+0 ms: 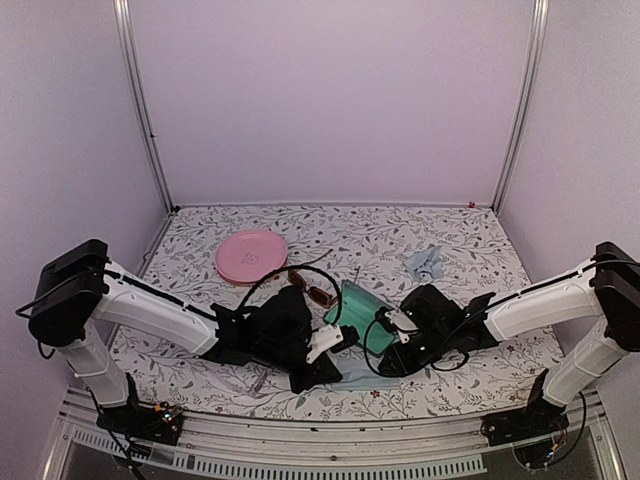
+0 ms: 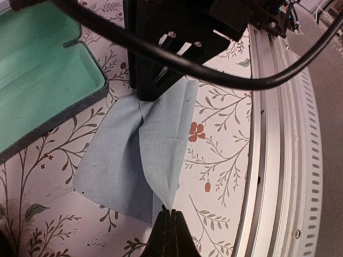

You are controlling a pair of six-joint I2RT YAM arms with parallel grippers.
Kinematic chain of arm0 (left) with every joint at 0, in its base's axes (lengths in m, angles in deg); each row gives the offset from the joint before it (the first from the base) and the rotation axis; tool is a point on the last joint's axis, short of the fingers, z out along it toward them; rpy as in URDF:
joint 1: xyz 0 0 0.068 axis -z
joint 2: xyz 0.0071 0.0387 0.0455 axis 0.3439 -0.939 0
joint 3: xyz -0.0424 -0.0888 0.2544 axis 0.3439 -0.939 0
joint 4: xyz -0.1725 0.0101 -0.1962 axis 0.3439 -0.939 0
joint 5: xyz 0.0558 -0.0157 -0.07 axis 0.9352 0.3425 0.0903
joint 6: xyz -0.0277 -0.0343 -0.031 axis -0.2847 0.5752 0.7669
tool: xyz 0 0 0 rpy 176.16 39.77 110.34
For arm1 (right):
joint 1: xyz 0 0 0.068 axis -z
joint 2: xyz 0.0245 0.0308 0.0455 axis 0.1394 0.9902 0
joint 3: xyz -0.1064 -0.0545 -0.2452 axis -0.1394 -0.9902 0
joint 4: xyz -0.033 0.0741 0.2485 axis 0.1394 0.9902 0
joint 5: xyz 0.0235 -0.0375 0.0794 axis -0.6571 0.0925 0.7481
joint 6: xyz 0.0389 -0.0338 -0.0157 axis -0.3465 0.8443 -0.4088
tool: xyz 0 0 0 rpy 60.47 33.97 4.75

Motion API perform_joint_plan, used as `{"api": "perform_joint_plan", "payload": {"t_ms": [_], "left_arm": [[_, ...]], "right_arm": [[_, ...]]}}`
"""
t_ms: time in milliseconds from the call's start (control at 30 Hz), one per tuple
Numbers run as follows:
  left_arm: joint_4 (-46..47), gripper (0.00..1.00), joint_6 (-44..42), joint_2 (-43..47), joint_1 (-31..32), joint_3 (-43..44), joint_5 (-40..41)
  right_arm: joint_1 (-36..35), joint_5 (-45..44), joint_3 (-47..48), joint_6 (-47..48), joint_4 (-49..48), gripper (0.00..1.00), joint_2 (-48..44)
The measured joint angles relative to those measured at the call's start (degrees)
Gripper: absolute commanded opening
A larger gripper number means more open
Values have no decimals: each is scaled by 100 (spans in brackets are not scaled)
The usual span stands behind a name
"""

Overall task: Organize the sunglasses
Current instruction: Adjust the glasses cleaning cloth at the center of the board.

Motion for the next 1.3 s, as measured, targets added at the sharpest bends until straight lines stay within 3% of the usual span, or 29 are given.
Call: {"api": "perform_joint_plan", "payload": {"t_ms": [233,667,833,1067,1300], "left_arm": [[2,0,0,-2,0,-2,11],[15,0,-50,-2,61,-61,-212],[4,0,-136,-28,179,-61,-411],[-26,0,-254,-103,256,-61,-551],[-28,0,-323,-105,275,-63,-610]], "right_arm": [[-7,-81,0,-57,55,8,-4],[-11,-422,2,-240,361,8,-315],[-11,-483,0,-354,437,14,-317],[-11,-511,-4,-509,470,32,-492],[-11,-535,-199,-660,428,35,-850]]}}
